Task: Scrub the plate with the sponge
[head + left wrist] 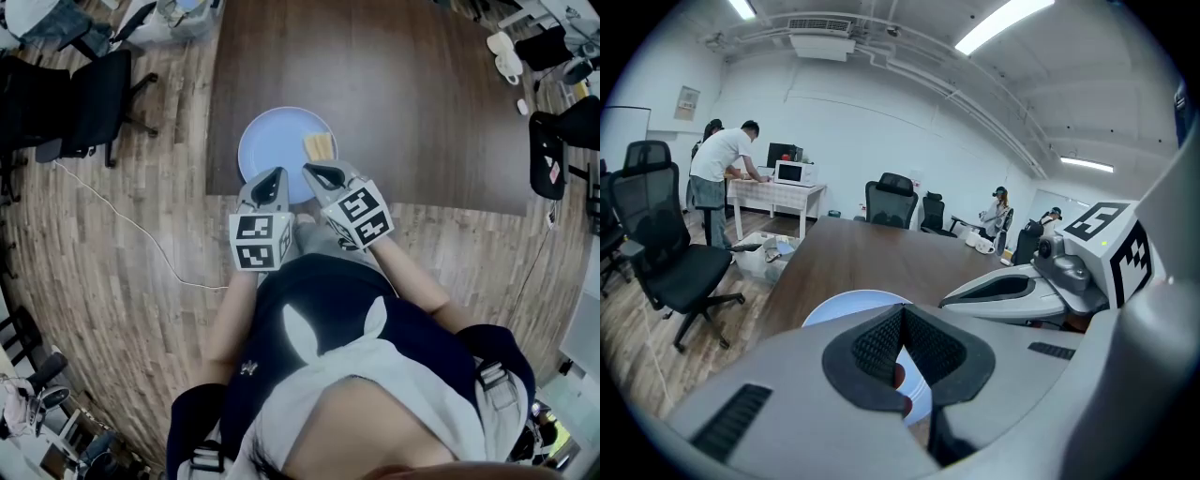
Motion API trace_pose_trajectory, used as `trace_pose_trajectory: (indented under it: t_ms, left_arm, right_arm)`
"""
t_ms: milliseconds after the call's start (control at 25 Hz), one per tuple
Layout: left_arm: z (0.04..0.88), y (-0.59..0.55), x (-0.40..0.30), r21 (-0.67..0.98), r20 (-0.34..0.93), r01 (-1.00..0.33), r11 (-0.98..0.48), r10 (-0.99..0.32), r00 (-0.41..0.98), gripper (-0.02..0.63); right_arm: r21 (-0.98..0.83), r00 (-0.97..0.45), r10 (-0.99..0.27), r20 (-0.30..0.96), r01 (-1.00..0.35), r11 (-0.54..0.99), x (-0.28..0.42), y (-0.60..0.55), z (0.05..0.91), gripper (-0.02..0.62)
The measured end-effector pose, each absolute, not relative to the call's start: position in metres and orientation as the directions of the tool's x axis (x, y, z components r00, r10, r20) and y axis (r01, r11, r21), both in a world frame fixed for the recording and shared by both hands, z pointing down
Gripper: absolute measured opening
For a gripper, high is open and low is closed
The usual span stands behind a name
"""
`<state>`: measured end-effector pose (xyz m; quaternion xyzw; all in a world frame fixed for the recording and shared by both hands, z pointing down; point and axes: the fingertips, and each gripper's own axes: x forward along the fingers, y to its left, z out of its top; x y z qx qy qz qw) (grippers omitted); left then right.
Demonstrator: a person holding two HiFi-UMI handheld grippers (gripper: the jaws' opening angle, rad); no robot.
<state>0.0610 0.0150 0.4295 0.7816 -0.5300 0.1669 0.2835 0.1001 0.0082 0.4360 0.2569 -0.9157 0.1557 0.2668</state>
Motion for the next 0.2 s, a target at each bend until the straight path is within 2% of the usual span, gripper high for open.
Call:
trace_pose_trajectory:
  t_ms: [200]
  left_arm:
    - [0.4362,0.0146,0.0592,0.271,0.571,-0.922,-0.276,-0.726,0.385,0.008]
  right_arm:
    - [-0.153,-0.721,-0.377,0.581,-0.552,0.82,0.0983,0.0087,0.4434,-0.002]
